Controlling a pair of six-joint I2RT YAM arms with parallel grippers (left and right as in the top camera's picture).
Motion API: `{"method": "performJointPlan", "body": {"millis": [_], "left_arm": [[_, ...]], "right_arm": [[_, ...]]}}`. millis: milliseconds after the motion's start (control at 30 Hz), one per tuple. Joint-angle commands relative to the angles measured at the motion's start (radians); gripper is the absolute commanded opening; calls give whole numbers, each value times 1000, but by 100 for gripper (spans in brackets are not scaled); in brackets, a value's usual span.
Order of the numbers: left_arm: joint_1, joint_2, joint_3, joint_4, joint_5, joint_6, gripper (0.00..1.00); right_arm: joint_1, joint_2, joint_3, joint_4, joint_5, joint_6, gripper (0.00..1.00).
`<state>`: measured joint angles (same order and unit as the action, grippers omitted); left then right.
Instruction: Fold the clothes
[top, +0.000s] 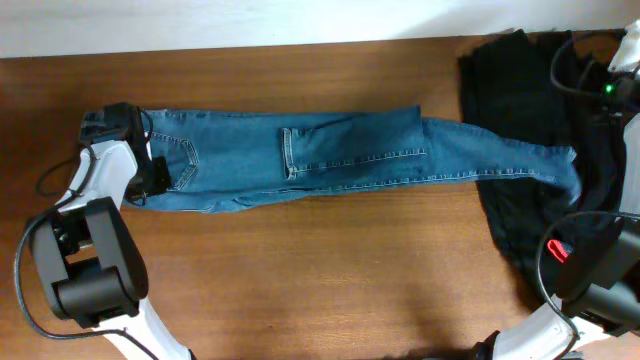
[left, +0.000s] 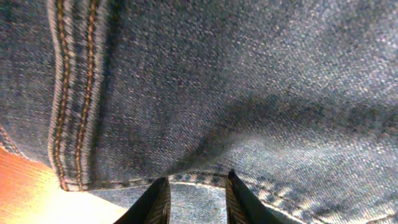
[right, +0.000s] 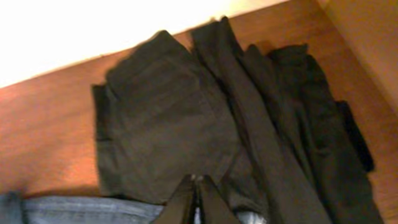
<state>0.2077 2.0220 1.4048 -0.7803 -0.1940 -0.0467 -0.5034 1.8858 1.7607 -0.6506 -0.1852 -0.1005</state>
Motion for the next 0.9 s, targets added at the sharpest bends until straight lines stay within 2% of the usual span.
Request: {"method": "performJointPlan", "body": {"millis": [0,67,167,200,300,433,700,867], "left_arm": [[2,13,17,-5,-4,-6,30],[2,13,17,-5,-3,-6,32],[2,13,17,-5,-3,-6,33],[2,13,17,-4,-3,-6,33],[2,13,17,0,-4,-6,33],[2,13,17,1,-3,-6,33],[2,13,17,1,-3,-6,34],[2,13,17,1,-3,-6,33]], "right_arm": [[-7,-13,14,-25,-55,11,9],[-7,-13,14,-80,-55,11,24],[-7,-11,13,-201,-14,11,30],[-8,-8,5,-260,78,12,38],[-11,21,0,-304,208,18,46],[-42,103,-1,-338,238,84,46],[-110,294,-2,-402,161,83,45],[-110,345,-5,-409,134,83,45]]}}
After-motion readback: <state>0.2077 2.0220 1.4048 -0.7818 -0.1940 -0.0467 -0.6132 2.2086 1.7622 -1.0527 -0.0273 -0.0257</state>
